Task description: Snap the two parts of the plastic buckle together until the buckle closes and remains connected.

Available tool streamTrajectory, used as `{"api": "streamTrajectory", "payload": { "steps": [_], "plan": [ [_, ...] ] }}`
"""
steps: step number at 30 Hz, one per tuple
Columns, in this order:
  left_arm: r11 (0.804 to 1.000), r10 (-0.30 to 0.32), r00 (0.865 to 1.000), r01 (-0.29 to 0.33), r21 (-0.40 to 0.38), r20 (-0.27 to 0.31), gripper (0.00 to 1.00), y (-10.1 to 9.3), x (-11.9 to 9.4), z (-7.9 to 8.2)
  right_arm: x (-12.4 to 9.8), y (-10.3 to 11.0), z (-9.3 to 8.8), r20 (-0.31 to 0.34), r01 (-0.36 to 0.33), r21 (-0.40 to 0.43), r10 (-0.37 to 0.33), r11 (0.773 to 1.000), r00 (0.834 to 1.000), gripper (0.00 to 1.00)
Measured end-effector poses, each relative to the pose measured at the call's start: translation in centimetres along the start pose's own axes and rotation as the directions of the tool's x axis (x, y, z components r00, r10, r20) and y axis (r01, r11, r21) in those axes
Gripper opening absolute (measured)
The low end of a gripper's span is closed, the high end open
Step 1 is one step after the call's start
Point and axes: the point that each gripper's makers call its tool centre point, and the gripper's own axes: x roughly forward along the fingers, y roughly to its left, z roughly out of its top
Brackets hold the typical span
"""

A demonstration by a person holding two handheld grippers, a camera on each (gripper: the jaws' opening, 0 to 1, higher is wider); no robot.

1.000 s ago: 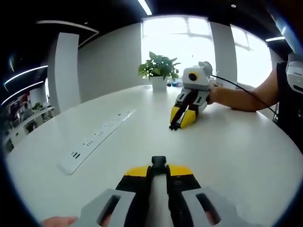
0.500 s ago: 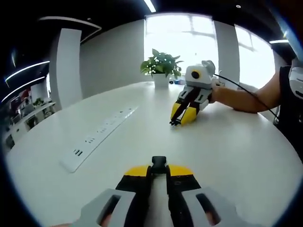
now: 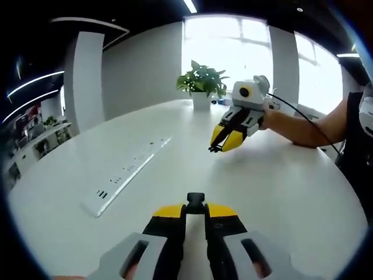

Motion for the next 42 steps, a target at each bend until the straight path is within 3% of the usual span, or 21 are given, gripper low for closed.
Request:
{"api": "streamTrajectory", "payload": {
  "steps": [5, 10, 16, 42],
  "plan": [
    [1.0, 0.0, 1.0, 0.0, -0.001, 0.005, 0.11, -0.3, 0.1, 0.3, -0.6, 0.2, 1.5, 0.043, 0.004, -0.011, -0.003, 1.0, 0.999, 0.12],
    [1.0, 0.002, 1.0, -0.002, -0.002, 0.005, 0.11, -0.7, -0.2, 1.0, -1.1, 0.4, 2.4, 0.045, 0.007, -0.014, -0.007, 1.0, 0.999, 0.12],
    [1.0, 0.001, 1.0, -0.001, 0.013, 0.013, 0.11, -1.2, -0.3, 1.5, -1.2, 0.7, 2.2, 0.024, 0.001, -0.01, -0.001, 1.0, 1.0, 0.12],
    [1.0, -0.008, 1.0, 0.008, 0.025, 0.003, 0.11, -1.4, -0.2, 1.3, -1.3, 0.6, 1.9, 0.012, -0.007, -0.017, 0.007, 1.0, 1.0, 0.12]
  ]
}}
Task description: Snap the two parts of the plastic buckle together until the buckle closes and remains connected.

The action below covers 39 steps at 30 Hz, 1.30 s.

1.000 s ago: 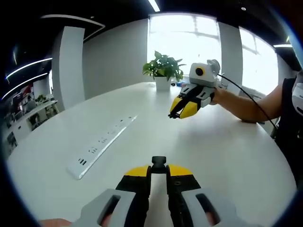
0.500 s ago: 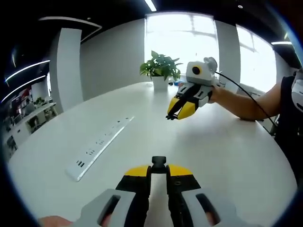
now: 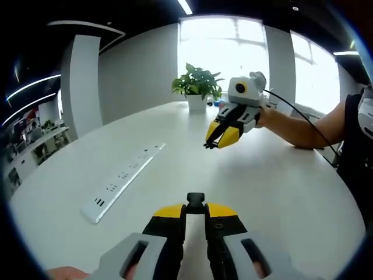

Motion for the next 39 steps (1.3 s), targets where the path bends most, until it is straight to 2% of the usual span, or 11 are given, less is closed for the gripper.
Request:
{"api": "streamTrajectory", "payload": {
  "steps": [25, 39],
  "plan": [
    [1.0, 0.003, 0.999, -0.003, 0.013, -0.034, 0.11, -0.7, 0.1, -0.5, 0.2, 0.8, -0.2, -0.02, -0.017, -0.005, 0.017, 1.0, 1.0, 0.12],
    [1.0, 0.002, 1.0, -0.002, -0.005, -0.023, 0.11, -1.6, -0.3, -0.5, 0.1, 1.5, 0.0, -0.016, -0.019, -0.011, 0.019, 1.0, 1.0, 0.12]
  ]
}}
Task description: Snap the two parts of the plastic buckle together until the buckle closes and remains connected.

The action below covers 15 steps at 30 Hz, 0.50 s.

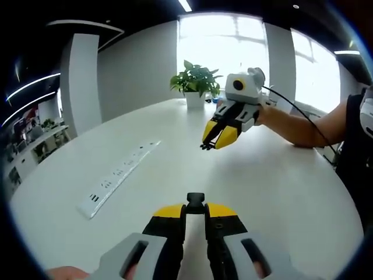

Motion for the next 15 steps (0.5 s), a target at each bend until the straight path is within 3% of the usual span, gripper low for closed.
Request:
{"api": "streamTrajectory", "payload": {
  "steps": [15],
  "plan": [
    [1.0, 0.006, 1.0, -0.006, 0.0, 0.0, 0.11, -1.5, -0.5, 0.0, -0.6, 1.1, 0.3, 0.003, 0.001, -0.011, -0.001, 1.0, 1.0, 0.12]
  ]
}}
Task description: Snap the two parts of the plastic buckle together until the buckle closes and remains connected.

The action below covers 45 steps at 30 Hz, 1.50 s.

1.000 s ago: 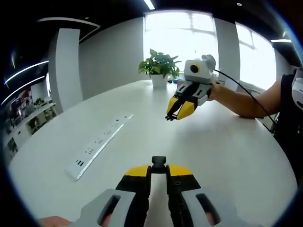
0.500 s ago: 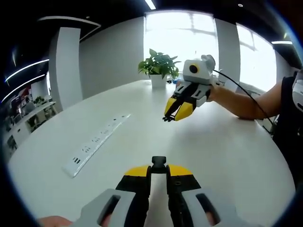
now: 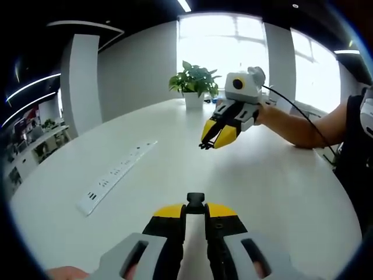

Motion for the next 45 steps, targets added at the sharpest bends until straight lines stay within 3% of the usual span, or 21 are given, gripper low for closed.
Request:
{"api": "streamTrajectory", "payload": {
  "steps": [21, 31, 33, 36, 45],
  "plan": [
    [1.0, 0.002, 1.0, -0.002, 0.014, -0.011, 0.11, -2.4, -0.5, -0.3, -0.8, 2.3, -0.1, -0.008, -0.002, -0.006, 0.002, 1.0, 1.0, 0.12],
    [1.0, 0.01, 1.0, -0.01, 0.016, 0.001, 0.11, -2.8, -1.2, 0.0, -0.7, 3.2, 0.1, -0.002, -0.008, -0.007, 0.008, 1.0, 1.0, 0.12],
    [1.0, -0.003, 1.0, 0.002, 0.011, 0.029, 0.11, -3.2, -1.3, 0.3, -0.7, 3.5, 0.2, -0.002, -0.01, -0.01, 0.01, 1.0, 1.0, 0.12],
    [1.0, 0.014, 1.0, -0.013, 0.023, -0.005, 0.11, -3.2, -1.2, -0.2, -0.7, 3.6, 0.1, -0.006, -0.01, -0.013, 0.01, 1.0, 1.0, 0.12],
    [1.0, 0.006, 1.0, -0.007, 0.029, 0.022, 0.11, -4.0, -1.7, 0.7, -1.4, 4.2, 0.4, -0.003, -0.005, -0.021, 0.005, 1.0, 1.0, 0.12]
  ]
}}
